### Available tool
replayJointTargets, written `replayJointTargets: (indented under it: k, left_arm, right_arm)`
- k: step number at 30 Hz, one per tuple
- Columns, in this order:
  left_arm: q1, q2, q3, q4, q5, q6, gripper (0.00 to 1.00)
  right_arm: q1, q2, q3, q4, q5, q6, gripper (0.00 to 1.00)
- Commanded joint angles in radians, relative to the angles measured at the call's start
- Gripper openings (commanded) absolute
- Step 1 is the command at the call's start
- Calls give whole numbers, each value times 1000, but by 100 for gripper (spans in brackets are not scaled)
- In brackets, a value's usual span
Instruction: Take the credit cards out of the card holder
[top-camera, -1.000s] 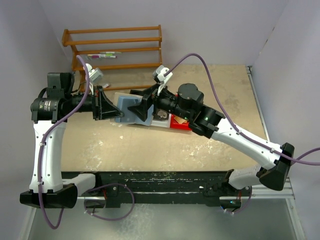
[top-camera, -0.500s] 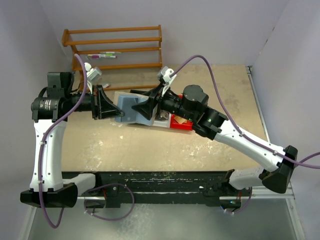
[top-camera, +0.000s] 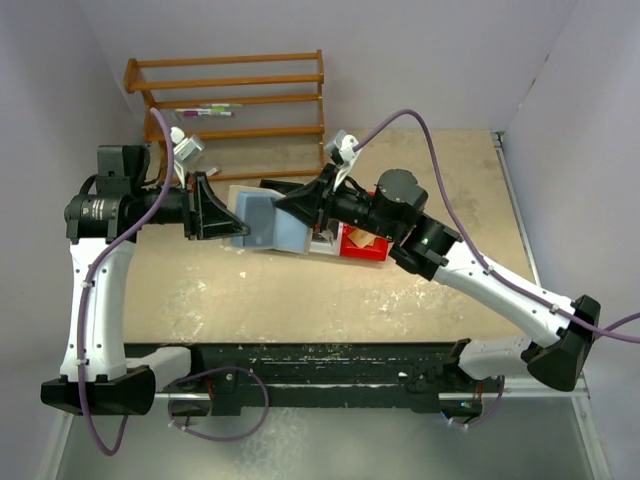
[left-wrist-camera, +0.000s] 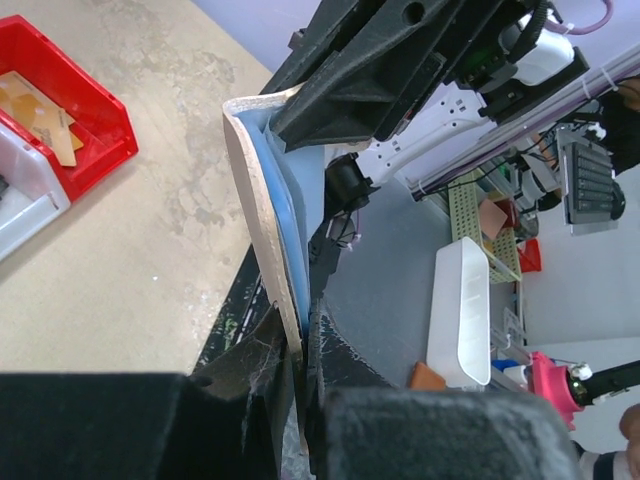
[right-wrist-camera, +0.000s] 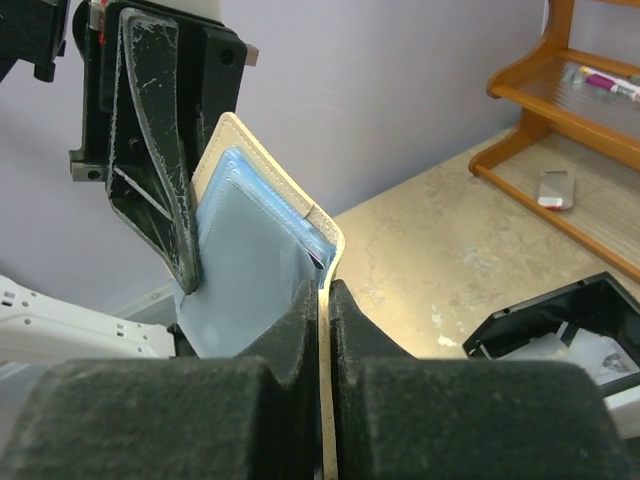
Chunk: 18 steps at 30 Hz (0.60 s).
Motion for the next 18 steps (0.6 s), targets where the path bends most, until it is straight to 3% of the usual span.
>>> replayJointTargets:
  k: [1,8,13,16,18]
  left_arm:
    - [-5,-22,-1,37,163,-29,14]
    - [-5,-27,-2,42,220,-30,29]
    - [-5,-30,-17,60,207,-32,25]
    - [-5,-32,-26,86,103,-53,18]
    - [-5,-27,-31,80,42,-45,27]
  right_arm:
    - [-16,-1,-34,43,-61,45,0]
    - [-67,-26,-91,92,-109,112,0]
    - [-85,-38,-104,118,-143,142,0]
    - [-85,-41,-104,132,-162,155,0]
    - [-85,-41,-101,138,-167,171,0]
